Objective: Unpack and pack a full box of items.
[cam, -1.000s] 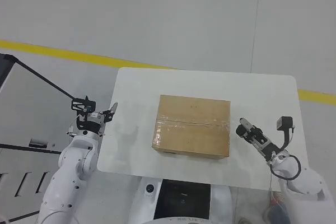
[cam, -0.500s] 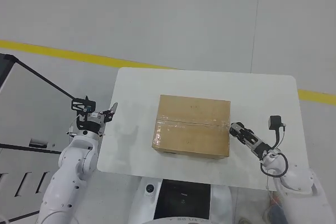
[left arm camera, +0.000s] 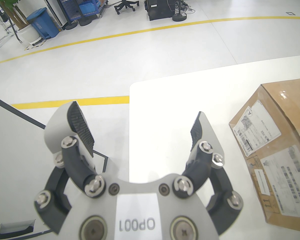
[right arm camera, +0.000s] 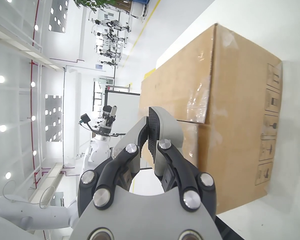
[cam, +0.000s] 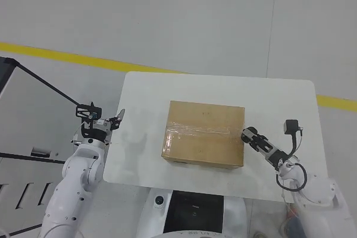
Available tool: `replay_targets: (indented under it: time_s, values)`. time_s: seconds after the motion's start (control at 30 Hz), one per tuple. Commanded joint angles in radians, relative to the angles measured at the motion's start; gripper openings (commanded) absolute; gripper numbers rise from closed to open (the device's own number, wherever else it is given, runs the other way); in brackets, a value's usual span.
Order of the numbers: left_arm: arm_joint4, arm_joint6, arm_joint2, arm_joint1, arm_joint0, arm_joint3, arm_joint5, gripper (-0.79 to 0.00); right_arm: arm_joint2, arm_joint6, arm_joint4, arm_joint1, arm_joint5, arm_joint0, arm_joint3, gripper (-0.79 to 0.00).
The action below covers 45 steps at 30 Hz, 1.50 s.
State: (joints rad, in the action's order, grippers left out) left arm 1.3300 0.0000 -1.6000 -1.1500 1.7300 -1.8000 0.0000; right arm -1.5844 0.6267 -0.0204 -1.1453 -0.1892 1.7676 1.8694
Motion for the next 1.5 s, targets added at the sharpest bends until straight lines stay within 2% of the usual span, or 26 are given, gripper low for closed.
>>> replay_targets:
  time_s: [0.0,0.23,0.43,0.7,0.9,1.1,1.47]
  values:
    - [0.0,0.0,0.0,0.0,0.0,0.0,0.0,0.0,0.007,0.014,-0.016,0.0,0.004,-0.007,0.017,-0.785]
    - [0.0,0.0,0.0,0.0,0.0,0.0,0.0,0.0,0.047,0.077,-0.06,0.002,0.04,-0.073,0.087,-0.785]
    - [0.0,0.0,0.0,0.0,0.0,0.0,0.0,0.0,0.133,0.07,-0.046,-0.003,0.081,-0.174,0.155,-0.785]
    - [0.0,0.0,0.0,0.0,0.0,0.0,0.0,0.0,0.255,0.06,-0.085,-0.017,0.16,-0.357,0.187,-0.785]
    - [0.0,0.0,0.0,0.0,0.0,0.0,0.0,0.0,0.343,0.067,-0.149,-0.032,0.234,-0.512,0.156,-0.785]
    - [0.0,0.0,0.0,0.0,0.0,0.0,0.0,0.0,0.487,0.02,-0.163,-0.06,0.292,-0.67,0.107,-0.785]
    - [0.0,0.0,0.0,0.0,0.0,0.0,0.0,0.0,0.495,0.017,-0.165,-0.061,0.294,-0.676,0.105,-0.785]
